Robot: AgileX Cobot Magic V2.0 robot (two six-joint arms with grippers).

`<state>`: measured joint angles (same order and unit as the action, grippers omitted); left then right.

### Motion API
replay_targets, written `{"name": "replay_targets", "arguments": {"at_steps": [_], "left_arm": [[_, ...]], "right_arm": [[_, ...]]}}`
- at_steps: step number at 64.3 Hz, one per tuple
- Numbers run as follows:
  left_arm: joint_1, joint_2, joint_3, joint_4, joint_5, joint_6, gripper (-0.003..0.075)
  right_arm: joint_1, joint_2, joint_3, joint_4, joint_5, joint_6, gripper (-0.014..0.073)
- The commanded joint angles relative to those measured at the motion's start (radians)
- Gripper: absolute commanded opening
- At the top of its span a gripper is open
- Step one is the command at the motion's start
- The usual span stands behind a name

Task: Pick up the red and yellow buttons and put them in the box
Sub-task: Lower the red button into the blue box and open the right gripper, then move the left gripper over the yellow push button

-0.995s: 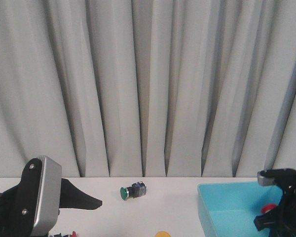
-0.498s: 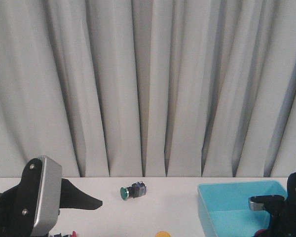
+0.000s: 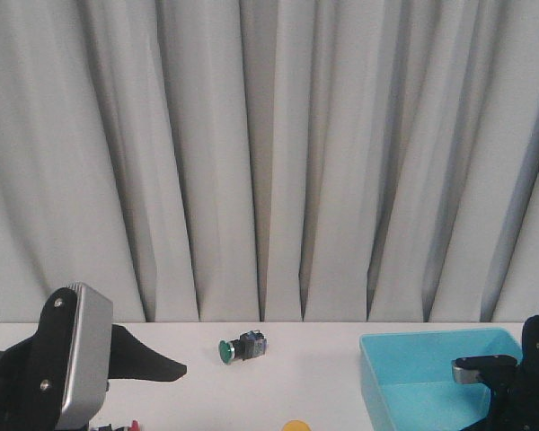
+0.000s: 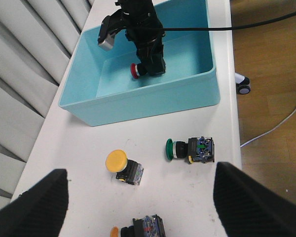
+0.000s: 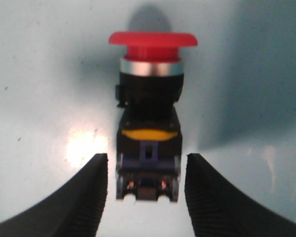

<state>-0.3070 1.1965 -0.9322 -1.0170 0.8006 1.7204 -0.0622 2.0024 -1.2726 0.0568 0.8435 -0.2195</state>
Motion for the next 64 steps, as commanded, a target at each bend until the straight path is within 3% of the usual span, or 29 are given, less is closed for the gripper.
{"name": "replay_targets", "arguments": {"at_steps": [1, 23, 30, 42, 64], "left_arm": [[-0.001, -0.025, -0.026, -0.061, -0.014, -0.01, 0.0586], [-0.001, -0.025, -0.026, -0.061, -0.018, -0.037, 0.0586], [-0.001, -0.023, -0.026, -0.062, -0.039, -0.135, 0.0586], [-0.001, 0.022, -0.027, -0.062, -0.173, -0.422, 0.0586], [-0.089, 0.28, -0.196, -0.019, -0.182, -0.536, 0.0586]], "right_arm": [[-0.005, -0.112, -0.031, 0.003, 0.024, -0.011, 0.037], [-0.003, -0.461, -0.025, 0.076, 0.11, -0.02, 0.037], [-0.003, -0.612, 0.054, 0.118, 0.064, -0.042, 0.037], [-0.003, -0.83, 0.293, 0.136, -0.074, -0.117, 0.037], [-0.003, -0.948, 0.388, 0.137, -0.095, -0.145, 0.037]]}}
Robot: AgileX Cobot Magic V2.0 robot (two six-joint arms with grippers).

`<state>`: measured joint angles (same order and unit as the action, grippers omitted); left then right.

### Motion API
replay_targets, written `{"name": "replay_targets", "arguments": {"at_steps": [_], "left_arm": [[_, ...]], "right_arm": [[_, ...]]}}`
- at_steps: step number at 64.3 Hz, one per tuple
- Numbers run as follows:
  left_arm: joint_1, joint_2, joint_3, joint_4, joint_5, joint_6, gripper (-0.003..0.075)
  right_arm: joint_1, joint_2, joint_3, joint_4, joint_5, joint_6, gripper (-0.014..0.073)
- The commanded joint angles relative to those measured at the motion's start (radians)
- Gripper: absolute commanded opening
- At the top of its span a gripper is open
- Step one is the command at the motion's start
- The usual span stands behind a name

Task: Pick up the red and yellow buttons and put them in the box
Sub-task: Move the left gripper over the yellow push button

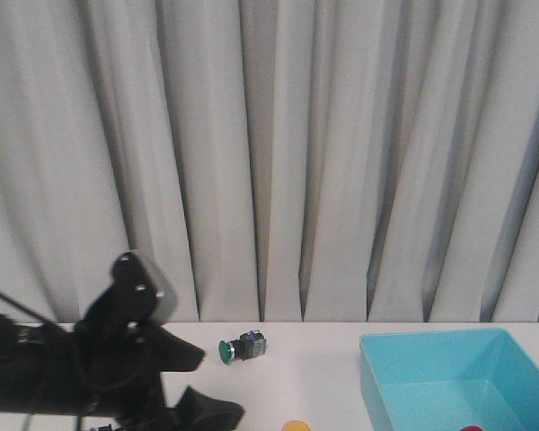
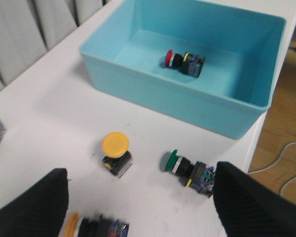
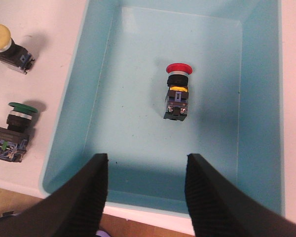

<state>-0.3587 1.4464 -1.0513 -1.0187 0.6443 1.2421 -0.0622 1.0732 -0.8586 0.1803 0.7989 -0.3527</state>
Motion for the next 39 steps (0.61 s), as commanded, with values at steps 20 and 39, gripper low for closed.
{"name": "replay_targets", "arguments": {"at_steps": [20, 39], "left_arm": [[-0.191, 0.295, -0.351, 0.508, -0.045, -0.652, 0.0586], [-0.281, 0.523, -0.63, 0.836, 0.107, -0.99, 0.0586]], "right_arm": [[-0.003, -0.019, -0.026, 0.016, -0.045, -0.008, 0.037], [-0.003, -0.019, -0.026, 0.017, -0.046, 0.014, 0.037]]}}
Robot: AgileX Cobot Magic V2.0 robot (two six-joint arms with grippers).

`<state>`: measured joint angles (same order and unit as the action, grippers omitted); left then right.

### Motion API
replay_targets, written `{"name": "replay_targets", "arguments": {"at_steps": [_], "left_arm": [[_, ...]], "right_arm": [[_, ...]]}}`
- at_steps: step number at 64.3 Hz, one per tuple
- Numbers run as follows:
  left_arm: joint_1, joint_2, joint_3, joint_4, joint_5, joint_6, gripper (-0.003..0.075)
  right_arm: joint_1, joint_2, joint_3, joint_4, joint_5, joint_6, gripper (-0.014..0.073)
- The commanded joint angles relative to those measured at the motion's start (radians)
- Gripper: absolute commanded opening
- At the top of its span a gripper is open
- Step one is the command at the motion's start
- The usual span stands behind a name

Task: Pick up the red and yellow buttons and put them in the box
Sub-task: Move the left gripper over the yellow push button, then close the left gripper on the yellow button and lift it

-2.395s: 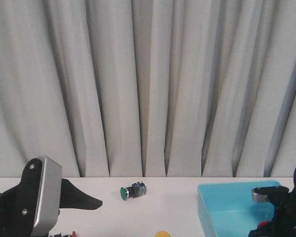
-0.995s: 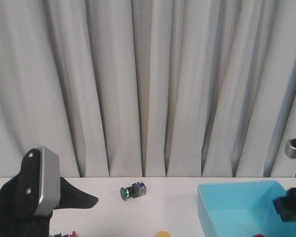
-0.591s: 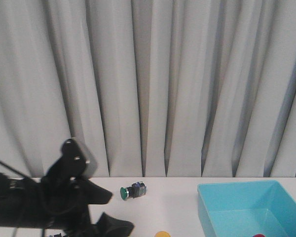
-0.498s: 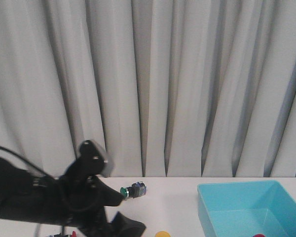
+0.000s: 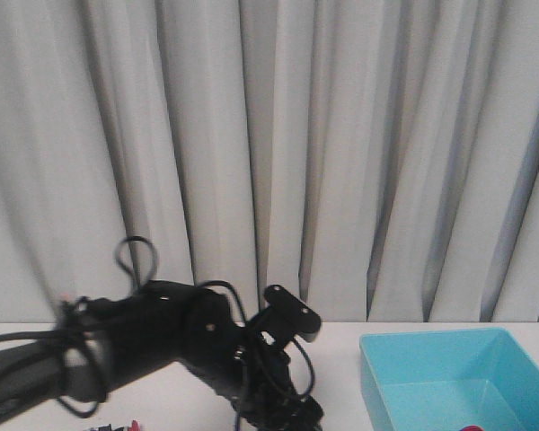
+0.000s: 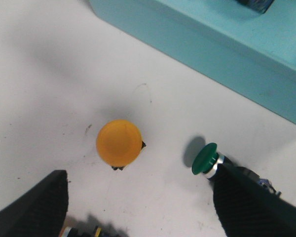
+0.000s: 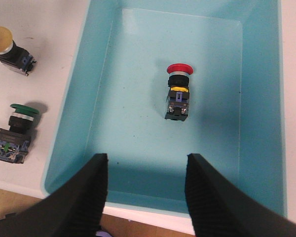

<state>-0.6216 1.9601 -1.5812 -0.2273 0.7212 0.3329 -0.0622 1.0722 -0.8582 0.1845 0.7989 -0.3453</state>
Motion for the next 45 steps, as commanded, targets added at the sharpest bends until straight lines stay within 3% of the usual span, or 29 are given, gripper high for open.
{"name": "replay_targets", "arguments": {"at_steps": [1, 19, 45], "left_arm": [[-0.018, 0.02, -0.114, 0.047, 0.041, -0.09, 0.0586], [-0.02, 0.192, -0.33, 0.047, 0.197, -0.178, 0.0586], [-0.02, 0.325, -0.43, 0.174, 0.226, -0.379, 0.0586]], "right_arm": [[-0.003, -0.018, -0.026, 0.013, -0.046, 0.006, 0.037], [-0.004, -0.018, -0.026, 0.013, -0.046, 0.006, 0.037], [-0.004, -0.018, -0.026, 0.013, -0.046, 0.006, 0.037]]}}
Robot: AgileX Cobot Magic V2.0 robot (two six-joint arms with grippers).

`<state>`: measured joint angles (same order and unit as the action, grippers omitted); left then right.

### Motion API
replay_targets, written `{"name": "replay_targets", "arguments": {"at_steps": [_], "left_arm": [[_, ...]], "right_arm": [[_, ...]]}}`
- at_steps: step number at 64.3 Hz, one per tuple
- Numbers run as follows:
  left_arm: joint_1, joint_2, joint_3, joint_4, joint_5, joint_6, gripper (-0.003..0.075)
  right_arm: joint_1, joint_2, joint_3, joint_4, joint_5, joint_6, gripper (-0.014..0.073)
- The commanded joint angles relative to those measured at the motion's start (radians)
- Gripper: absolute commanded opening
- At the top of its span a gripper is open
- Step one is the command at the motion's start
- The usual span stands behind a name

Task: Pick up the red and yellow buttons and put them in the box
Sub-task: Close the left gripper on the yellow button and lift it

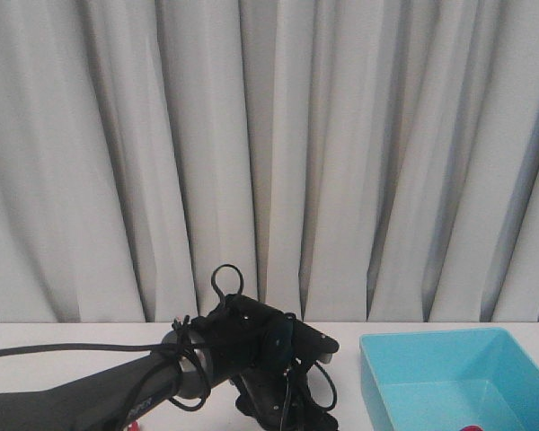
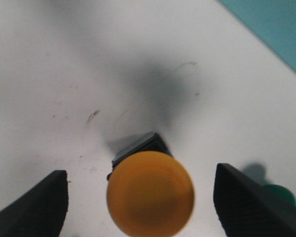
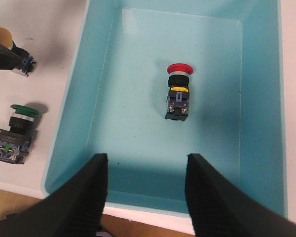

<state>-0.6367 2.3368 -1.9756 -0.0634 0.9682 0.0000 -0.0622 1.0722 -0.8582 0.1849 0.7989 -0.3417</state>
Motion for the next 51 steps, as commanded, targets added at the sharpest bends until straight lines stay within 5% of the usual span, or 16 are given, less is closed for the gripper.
{"name": "replay_targets", "arguments": {"at_steps": [1, 32, 51], "left_arm": [[-0.005, -0.047, -0.037, 0.01, -0.024, -0.05, 0.0586], [-0.021, 0.0, -0.041, 0.005, -0.067, -0.102, 0.0573], [-0.021, 0.0, -0.041, 0.007, -0.069, -0.102, 0.0372]], "right_arm": [[-0.004, -0.018, -0.026, 0.012, -0.046, 0.003, 0.037], [-0.004, -0.018, -0.026, 0.012, -0.046, 0.003, 0.037], [-0.004, -0.018, -0.026, 0.012, -0.046, 0.003, 0.037]]}}
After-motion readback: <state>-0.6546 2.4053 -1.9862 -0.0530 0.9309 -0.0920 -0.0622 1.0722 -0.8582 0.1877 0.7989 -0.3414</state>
